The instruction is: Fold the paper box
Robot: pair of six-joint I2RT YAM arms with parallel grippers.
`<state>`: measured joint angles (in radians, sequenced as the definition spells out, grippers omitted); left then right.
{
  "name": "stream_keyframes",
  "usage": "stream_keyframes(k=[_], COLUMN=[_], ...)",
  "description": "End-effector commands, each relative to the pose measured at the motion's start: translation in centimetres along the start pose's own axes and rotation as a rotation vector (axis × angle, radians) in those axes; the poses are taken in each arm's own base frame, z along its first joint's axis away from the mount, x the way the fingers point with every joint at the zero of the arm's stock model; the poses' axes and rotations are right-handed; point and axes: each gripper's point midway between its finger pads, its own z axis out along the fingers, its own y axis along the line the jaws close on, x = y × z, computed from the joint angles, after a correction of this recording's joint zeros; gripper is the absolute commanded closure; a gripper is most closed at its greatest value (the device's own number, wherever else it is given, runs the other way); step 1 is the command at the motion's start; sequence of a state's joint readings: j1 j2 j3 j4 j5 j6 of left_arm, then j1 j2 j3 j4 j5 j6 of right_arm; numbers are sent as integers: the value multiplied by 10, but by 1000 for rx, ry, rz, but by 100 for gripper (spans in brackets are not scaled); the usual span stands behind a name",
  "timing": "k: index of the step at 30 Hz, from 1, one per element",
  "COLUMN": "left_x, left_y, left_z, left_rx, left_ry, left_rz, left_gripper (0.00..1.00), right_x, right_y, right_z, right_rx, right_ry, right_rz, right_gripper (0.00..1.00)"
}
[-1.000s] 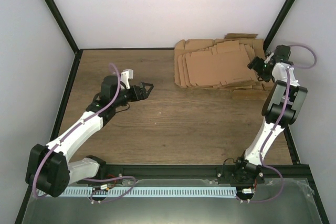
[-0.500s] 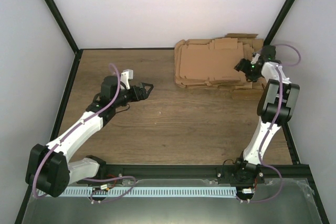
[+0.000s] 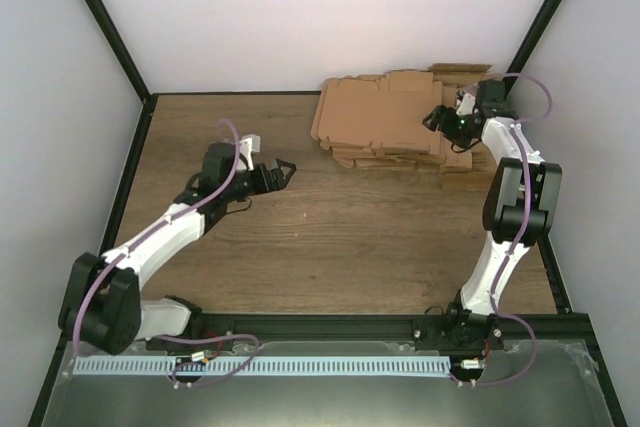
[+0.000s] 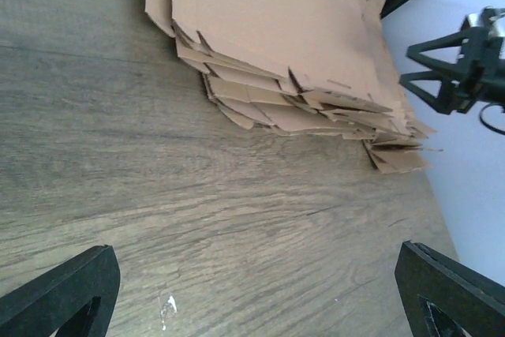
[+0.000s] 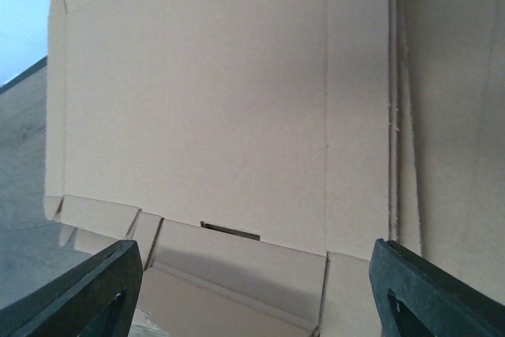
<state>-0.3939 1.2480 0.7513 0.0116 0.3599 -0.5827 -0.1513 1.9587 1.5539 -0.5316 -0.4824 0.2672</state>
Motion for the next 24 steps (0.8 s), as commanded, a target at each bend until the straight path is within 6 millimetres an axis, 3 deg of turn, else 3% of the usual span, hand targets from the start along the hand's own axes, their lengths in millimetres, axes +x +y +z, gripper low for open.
stream_keyframes(k=[1,9,11,18,21,24], left_x=[-12,-52,-59,-85,-94,-103], left_y=[3,22,26,30,36,52], left_z=[21,77,94,144,151,144], left_rx=[-7,-7,12,81,67,26], left_ry=[21,35,44,66,50,18], left_rz=[-4,-45,-59,-99,-98,-98], left_gripper=[1,5,12,49,57,59], right_x=[-10,-17,-20,-34,-38,-40], right_y=[19,10,7,-1,-8,-14], right_z=[-9,0,3,13,18,22], right_rx=[-87,-99,-114,-108,-101,-82], right_ry=[-37,-57,-54,-63,-57,-56], right_rz=[-11,38,57,68,79,81], right_gripper=[18,17,18,19,20,21])
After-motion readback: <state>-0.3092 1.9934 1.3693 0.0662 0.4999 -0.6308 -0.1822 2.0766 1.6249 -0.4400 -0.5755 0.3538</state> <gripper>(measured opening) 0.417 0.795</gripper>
